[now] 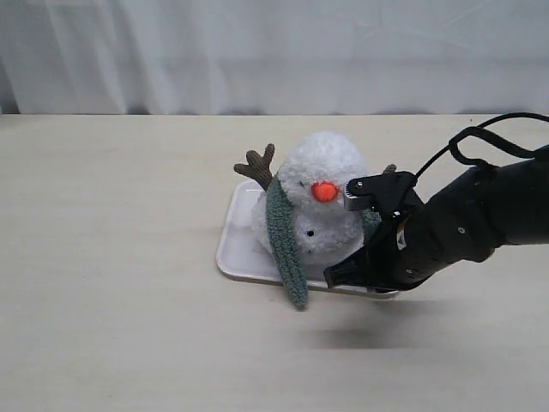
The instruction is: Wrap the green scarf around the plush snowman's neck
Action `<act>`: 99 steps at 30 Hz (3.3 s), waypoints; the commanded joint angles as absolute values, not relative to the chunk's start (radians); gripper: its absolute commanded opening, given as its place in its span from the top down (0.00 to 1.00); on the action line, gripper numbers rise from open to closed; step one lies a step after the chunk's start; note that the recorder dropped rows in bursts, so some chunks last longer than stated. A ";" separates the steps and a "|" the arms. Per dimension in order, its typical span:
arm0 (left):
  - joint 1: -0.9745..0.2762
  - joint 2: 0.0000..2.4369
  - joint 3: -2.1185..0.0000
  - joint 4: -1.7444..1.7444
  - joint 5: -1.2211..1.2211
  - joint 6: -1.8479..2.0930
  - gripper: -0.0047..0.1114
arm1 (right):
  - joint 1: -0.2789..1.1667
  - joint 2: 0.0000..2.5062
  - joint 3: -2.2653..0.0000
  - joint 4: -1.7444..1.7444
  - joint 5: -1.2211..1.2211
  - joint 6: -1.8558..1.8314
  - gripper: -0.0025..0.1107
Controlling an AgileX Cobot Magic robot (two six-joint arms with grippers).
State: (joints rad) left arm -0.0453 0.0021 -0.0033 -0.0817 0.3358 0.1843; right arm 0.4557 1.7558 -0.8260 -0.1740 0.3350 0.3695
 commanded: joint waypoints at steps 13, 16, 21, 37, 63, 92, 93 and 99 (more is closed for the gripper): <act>-0.042 0.000 0.000 -0.081 0.323 0.181 0.96 | 0.456 1.749 -0.823 0.306 0.291 -0.086 0.94; -0.042 0.000 0.000 -0.081 0.323 0.181 0.96 | 0.456 1.749 -0.823 0.338 0.268 -0.091 0.94; -0.042 0.000 0.000 -0.081 0.323 0.181 0.96 | 0.456 1.773 -0.823 0.384 0.230 -0.098 0.94; -0.042 0.000 0.000 -0.081 0.323 0.181 0.96 | 0.456 1.858 -0.823 0.489 0.171 -0.112 0.94; -0.042 0.000 0.000 -0.083 0.323 0.181 0.96 | 0.456 1.656 -0.820 0.436 0.494 -0.258 0.49; -0.042 0.000 0.000 -0.081 0.323 0.181 0.96 | 0.456 0.797 -0.713 0.422 0.439 -0.355 0.94; -0.042 0.000 0.000 -0.081 0.323 0.181 0.96 | 0.456 0.768 -0.713 0.422 0.439 -0.355 0.94; -0.042 0.000 0.000 -0.081 0.323 0.181 0.96 | 0.456 0.592 -0.713 0.422 0.447 -0.355 0.94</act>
